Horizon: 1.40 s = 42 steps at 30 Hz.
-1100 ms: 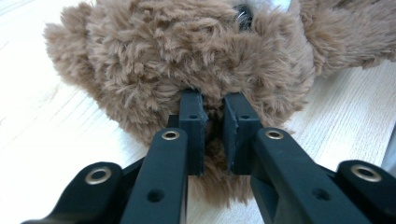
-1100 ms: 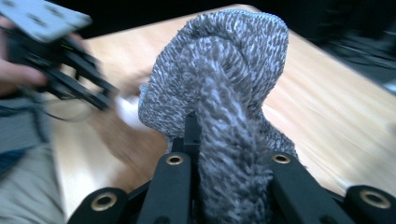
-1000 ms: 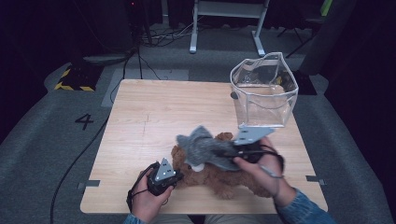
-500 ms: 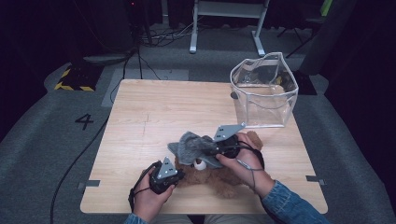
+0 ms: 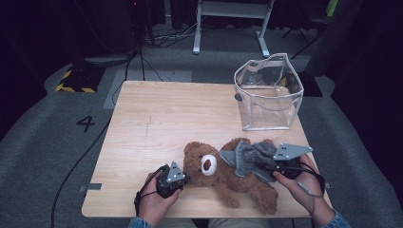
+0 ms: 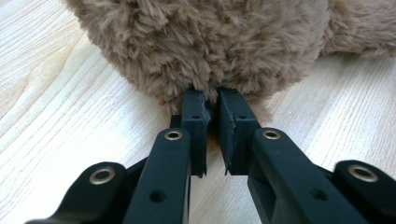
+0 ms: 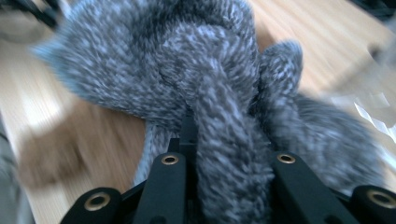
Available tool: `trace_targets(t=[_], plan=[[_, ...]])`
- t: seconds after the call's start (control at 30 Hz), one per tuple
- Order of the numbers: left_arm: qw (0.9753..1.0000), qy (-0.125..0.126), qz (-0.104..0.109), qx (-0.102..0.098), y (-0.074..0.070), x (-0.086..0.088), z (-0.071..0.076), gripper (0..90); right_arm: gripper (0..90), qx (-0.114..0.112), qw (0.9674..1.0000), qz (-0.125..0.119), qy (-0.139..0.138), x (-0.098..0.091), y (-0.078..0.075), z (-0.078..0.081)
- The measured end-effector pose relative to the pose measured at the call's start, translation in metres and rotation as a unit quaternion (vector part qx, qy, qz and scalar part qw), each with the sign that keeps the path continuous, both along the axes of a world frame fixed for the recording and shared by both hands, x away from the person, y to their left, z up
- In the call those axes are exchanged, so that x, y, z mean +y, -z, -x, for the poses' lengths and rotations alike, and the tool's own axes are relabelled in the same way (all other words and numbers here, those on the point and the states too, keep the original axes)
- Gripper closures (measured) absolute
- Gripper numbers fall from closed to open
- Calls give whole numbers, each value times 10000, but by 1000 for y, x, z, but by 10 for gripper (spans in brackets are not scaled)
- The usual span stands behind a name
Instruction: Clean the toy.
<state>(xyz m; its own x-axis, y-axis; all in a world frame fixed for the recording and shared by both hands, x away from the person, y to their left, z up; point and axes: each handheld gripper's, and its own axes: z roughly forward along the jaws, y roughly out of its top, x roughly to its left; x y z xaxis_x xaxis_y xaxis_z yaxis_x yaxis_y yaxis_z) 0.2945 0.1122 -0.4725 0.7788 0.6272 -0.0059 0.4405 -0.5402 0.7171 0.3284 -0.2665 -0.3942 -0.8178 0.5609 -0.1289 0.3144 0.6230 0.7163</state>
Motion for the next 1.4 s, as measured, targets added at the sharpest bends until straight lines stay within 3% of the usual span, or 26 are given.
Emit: trace_targets(t=[0.13,0.23,0.3,0.37,0.43,0.53,0.6,0.67,0.7,0.73,0.8,0.87,0.93,1.03,1.07,1.27,1.4], plan=[[10000,-17,49,-10,-1,0,0,790,765,335,9990,176,221,-28,23,1],[9999,-31,78,-61,-3,2,-1,779,766,556,9976,336,250,-36,42,0],[9998,-55,192,-2,-3,2,0,767,766,652,9952,650,344,-40,57,-4],[9998,-51,195,-12,-4,4,1,747,766,626,9939,791,450,-46,63,-8],[9997,-62,209,-57,-5,6,1,722,764,509,9924,856,727,-58,61,-13],[9990,-177,406,-25,-8,9,3,664,747,373,9853,964,1358,-81,53,-19],[9986,-239,465,-73,-11,13,4,640,740,304,9788,951,1786,-96,48,-22],[9978,-282,588,-107,-14,18,4,597,713,302,9753,752,2054,-107,44,-23],[9974,-330,633,-124,-16,20,5,576,669,327,9737,656,2157,-110,44,-23],[9968,-376,694,-114,-17,21,5,554,569,321,9716,595,2266,-113,47,-25],[9965,-433,692,-154,-19,25,5,519,428,390,9707,441,2329,-115,53,-27],[9962,-484,697,-169,-20,28,5,471,368,420,9716,236,2315,-118,55,-28],[9960,-513,712,-178,-21,30,5,436,309,289,9725,23,2311,-119,50,-25],[9958,-544,716,-185,-23,33,5,398,303,155,9751,-180,2207,-119,40,-21],[9960,-517,700,-185,-24,33,5,393,304,92,9767,-318,2121,-116,35,-18],[9955,-517,746,-258,-31,29,2,349,315,-142,9869,-558,1509,-92,10,-1],[9960,-417,753,-231,-31,24,0,337,322,-246,9906,-708,1149,-72,-4,7]])
